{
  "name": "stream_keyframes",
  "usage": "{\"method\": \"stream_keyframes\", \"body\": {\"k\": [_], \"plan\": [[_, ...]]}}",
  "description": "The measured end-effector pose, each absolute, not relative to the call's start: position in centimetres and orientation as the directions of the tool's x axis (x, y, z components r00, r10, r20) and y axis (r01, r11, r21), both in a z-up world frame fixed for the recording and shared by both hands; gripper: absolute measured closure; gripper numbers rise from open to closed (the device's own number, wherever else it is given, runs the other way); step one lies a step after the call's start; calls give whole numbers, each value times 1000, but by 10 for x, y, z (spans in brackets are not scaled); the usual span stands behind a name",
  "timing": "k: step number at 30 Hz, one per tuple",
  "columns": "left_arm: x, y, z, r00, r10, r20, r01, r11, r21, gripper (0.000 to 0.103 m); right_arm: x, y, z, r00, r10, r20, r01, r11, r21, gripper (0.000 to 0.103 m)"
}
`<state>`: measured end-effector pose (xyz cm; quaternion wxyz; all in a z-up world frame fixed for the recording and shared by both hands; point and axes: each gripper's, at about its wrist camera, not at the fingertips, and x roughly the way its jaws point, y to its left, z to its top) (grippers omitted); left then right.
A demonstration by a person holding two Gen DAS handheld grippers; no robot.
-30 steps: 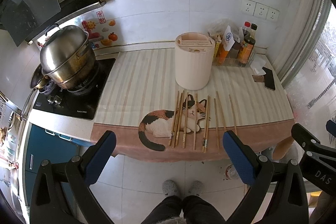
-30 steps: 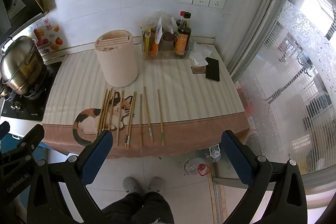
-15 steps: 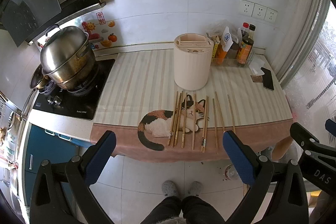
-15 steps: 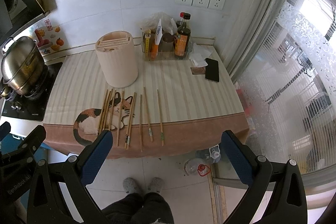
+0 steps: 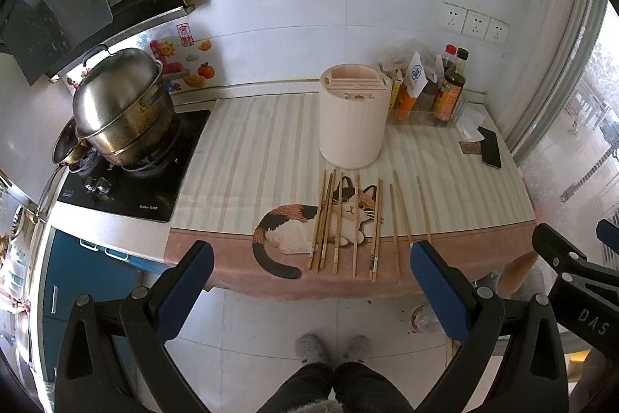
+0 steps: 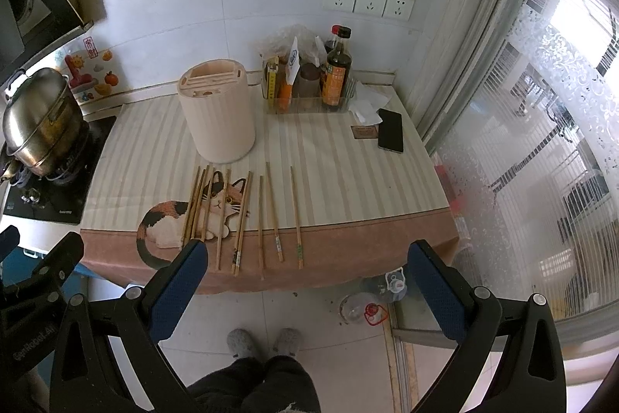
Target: Organize utensils
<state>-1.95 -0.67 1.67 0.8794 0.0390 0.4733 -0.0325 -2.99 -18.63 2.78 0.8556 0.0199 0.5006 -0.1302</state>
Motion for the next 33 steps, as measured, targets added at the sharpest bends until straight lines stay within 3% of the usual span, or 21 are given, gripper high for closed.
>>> {"method": "stream_keyframes", "body": {"k": [8,18,21,23,26,31,33], "plan": [[20,11,1,607,-4,-794,82,995,58,0,-20,-185,24,489,-197,-850,289,956,-55,0],[108,29,-111,521,65,-851,84,988,128,0,29,-208,-58,423,-179,-888,387,922,-1,0],[131,32,-151,449,83,-889,76,988,131,0,49,-216,-90,374,-160,-913,393,920,0,10],[143,34,-177,396,86,-914,72,990,125,1,61,-221,-114,350,-146,-925,385,923,0,22],[162,32,-215,303,73,-950,80,992,102,16,86,-228,-157,296,-87,-951,357,934,25,36],[188,17,-271,160,42,-986,110,992,60,55,122,-235,-221,200,-1,-980,309,949,63,52],[196,12,-285,115,23,-993,111,993,36,56,133,-237,-238,173,18,-985,305,950,71,53]]}}
